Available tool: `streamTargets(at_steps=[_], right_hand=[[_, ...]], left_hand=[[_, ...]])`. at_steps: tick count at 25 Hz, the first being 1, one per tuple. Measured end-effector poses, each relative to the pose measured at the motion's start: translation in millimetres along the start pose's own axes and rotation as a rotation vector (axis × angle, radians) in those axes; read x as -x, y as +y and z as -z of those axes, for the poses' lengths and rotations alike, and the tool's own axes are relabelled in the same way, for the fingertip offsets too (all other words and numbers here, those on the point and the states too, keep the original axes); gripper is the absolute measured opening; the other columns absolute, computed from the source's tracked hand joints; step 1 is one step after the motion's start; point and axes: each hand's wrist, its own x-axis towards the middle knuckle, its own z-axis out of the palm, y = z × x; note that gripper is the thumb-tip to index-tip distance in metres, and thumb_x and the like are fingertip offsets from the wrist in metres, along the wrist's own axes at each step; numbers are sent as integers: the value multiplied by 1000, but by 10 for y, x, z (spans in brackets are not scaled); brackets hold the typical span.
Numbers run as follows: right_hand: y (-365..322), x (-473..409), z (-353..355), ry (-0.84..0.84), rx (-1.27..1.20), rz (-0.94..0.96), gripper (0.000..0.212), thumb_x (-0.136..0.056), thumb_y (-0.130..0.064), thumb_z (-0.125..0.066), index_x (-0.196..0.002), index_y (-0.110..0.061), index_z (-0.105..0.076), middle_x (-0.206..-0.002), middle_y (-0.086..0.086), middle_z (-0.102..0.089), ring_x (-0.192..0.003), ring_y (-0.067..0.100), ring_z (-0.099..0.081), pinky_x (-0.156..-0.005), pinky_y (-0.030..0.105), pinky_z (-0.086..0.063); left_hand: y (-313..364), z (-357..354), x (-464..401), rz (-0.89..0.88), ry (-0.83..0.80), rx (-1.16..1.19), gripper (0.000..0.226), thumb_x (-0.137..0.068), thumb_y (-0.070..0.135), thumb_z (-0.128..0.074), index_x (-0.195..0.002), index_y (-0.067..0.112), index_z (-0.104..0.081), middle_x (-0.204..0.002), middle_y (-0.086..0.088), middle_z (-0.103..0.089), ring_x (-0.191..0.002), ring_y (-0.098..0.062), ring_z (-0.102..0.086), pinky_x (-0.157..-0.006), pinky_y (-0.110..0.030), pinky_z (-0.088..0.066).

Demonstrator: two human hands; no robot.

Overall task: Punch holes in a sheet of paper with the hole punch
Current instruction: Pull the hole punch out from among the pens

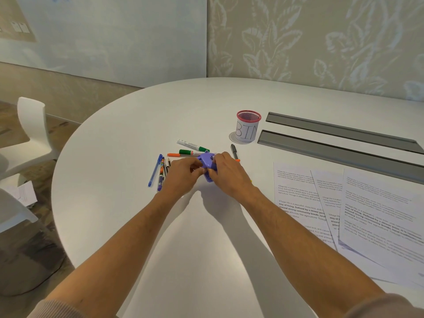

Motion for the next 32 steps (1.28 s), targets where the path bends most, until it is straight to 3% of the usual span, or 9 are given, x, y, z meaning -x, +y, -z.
streamTargets(at_steps=[4, 7, 11, 14, 18, 21, 24, 28, 32], right_hand=[[52, 32, -29, -2, 26, 28, 30, -97, -27, -51, -121, -9, -50, -119, 13, -55, -83, 16, -48, -69, 26, -40], [112, 74, -29, -20, 35, 60, 26, -97, -27, -50, -116, -9, -52, -119, 13, -55, -82, 18, -48, -68, 28, -40], [102, 125, -6, -5, 6, 80, 25, -97, -26, -52, -114, -8, -53, -117, 14, -56, -80, 18, -46, -68, 26, -36], [52, 141, 5, 23, 12, 110, 29, -98, -26, -51, -118, -6, -53, -117, 15, -55, -80, 17, -42, -68, 23, -32], [28, 150, 16, -13, -58, 79, 35, -100, -29, -49, -125, -6, -51, -120, 14, -56, -83, 14, -41, -68, 15, -29], [26, 156, 34, -12, -10, 105, 35, -97, -35, -53, -119, -9, -56, -116, 14, -59, -84, 17, -47, -73, 23, -35], [94, 144, 102, 36, -6, 104, 47, -88, -50, -61, -120, -16, -58, -117, 6, -60, -99, 21, -55, -75, 26, -37], [349, 148, 238, 81, -97, 73, 59, -80, -57, -68, -126, -22, -57, -122, 1, -61, -110, 21, -51, -87, 32, -42], [426, 169, 229, -107, -258, 53, 42, -84, -40, -72, -120, -22, -62, -113, 1, -65, -90, 15, -58, -79, 30, -46]], left_hand=[[-14, 87, 5, 143, 120, 110, 10, -84, 16, -63, -89, 12, -71, -83, -1, -72, -75, -12, -61, -72, -23, -46], [-41, 195, -70, 322, 207, 220, 18, -84, 31, -63, -79, 13, -66, -70, 5, -66, -67, -13, -59, -60, -24, -44], [29, 131, -102, 551, 53, 411, 42, -83, 56, -62, -94, 15, -57, -89, -4, -68, -75, -20, -67, -68, -38, -55], [106, -8, -53, 642, -72, 566, 43, -82, 48, -69, -100, 14, -51, -96, -11, -69, -76, -26, -69, -72, -42, -60], [122, -62, -55, 671, -127, 820, 40, -87, 27, -70, -113, 5, -50, -105, -19, -70, -83, -29, -74, -67, -39, -61], [95, -64, -51, 671, -128, 858, 43, -88, 24, -68, -121, 1, -53, -107, -19, -71, -89, -32, -72, -69, -39, -61], [92, -44, -52, 655, -128, 900, 36, -92, 21, -63, -119, -1, -58, -104, -20, -72, -85, -31, -73, -66, -37, -60], [87, 5, -80, 653, -144, 947, 31, -92, 20, -61, -119, 4, -61, -100, -17, -74, -81, -29, -74, -62, -34, -59], [51, 42, -72, 628, -178, 928, 31, -92, 22, -61, -119, 6, -62, -102, -17, -74, -85, -32, -74, -70, -39, -62]])
